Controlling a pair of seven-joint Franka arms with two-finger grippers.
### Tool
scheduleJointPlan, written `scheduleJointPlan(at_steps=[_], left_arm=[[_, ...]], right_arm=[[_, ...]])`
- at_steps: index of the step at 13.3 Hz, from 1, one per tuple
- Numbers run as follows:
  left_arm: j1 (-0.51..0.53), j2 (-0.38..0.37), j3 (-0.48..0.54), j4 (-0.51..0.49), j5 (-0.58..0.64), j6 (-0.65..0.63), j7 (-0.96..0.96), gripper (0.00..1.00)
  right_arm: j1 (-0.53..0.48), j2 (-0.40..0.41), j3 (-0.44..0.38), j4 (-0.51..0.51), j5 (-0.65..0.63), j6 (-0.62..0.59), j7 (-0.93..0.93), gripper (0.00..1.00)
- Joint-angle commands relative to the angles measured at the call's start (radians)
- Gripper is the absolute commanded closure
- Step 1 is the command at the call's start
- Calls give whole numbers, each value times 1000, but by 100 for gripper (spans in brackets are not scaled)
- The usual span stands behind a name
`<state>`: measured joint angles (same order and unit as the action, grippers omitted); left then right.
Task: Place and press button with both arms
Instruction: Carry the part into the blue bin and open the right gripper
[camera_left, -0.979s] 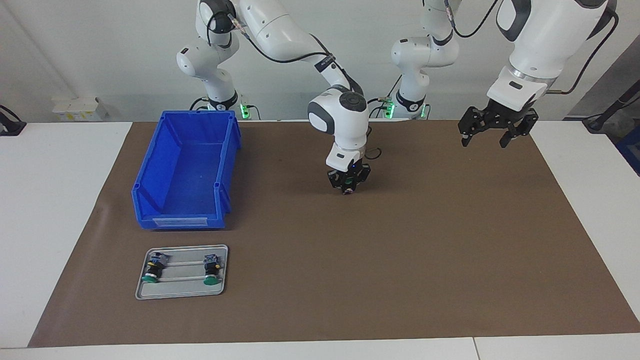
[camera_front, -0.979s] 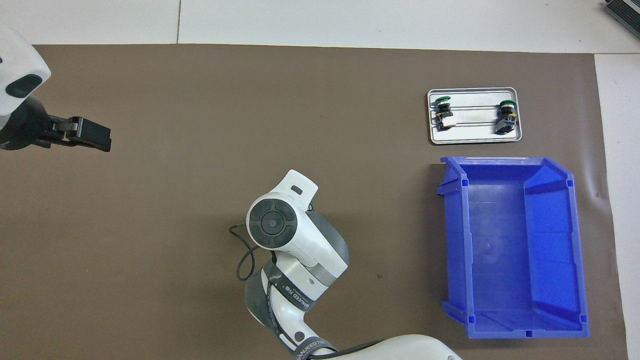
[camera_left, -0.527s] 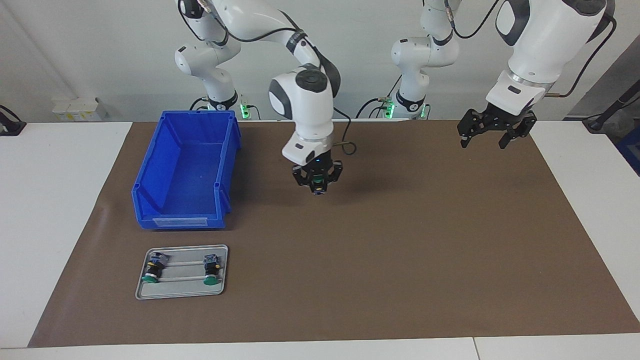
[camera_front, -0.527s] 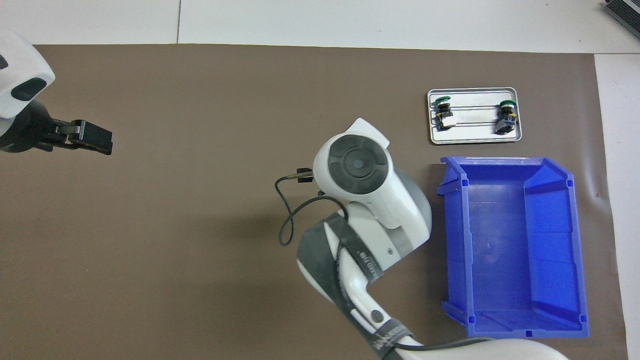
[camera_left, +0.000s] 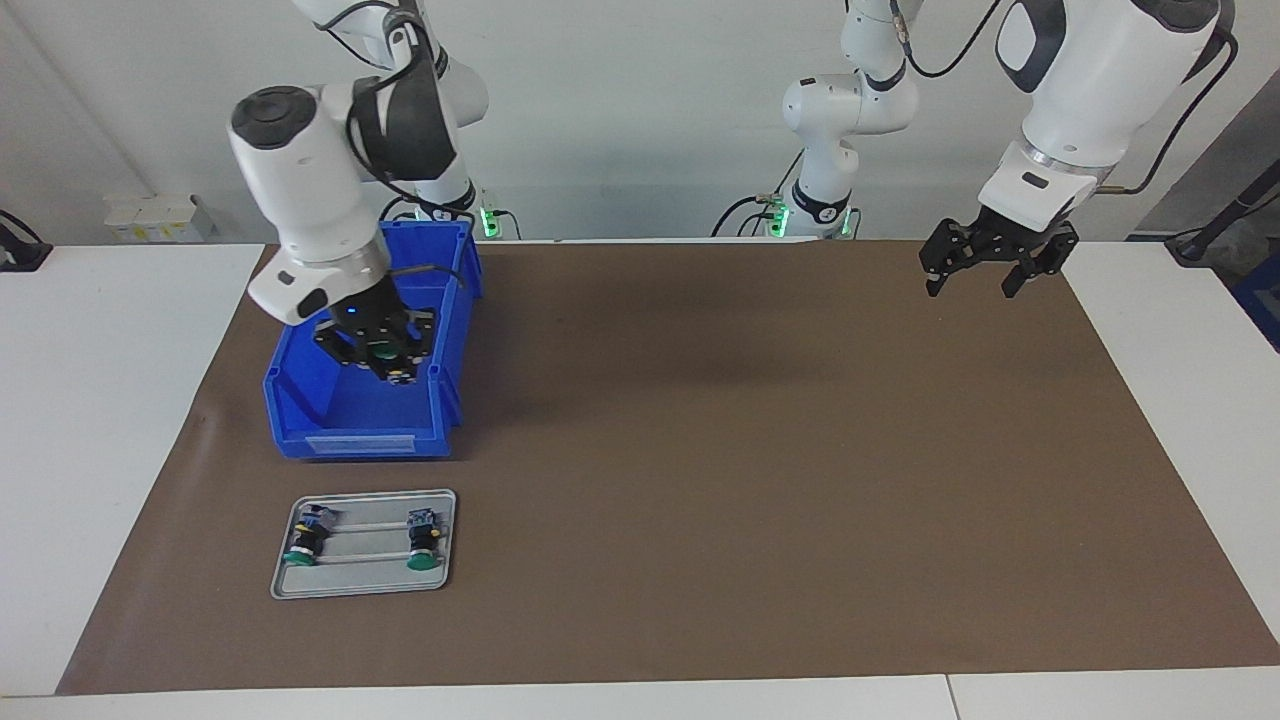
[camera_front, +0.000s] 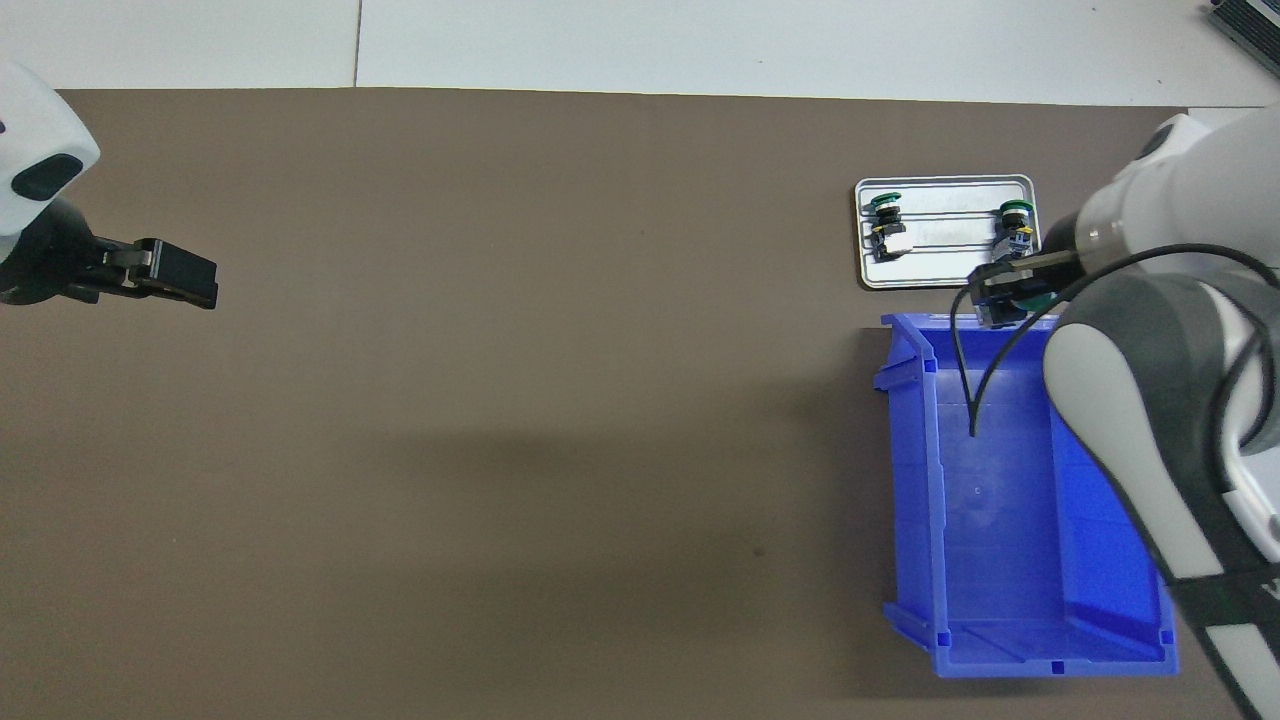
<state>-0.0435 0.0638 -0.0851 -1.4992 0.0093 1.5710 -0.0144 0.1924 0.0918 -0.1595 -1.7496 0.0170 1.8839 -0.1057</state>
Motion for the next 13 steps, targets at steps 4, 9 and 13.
scheduleJointPlan(at_steps=[4,9,13], left_arm=[[11,-24,-7,-29,15,6,8,0],[11,-24,-5,-29,15,6,8,0],[11,-24,-5,-29,15,6,8,0]], right_arm=[[-80,-155,17,-430,14,256,-91,100],[-96,-74,18,-531,18,463,-112,100],[-96,-15,20,-536,20,529,-103,100]])
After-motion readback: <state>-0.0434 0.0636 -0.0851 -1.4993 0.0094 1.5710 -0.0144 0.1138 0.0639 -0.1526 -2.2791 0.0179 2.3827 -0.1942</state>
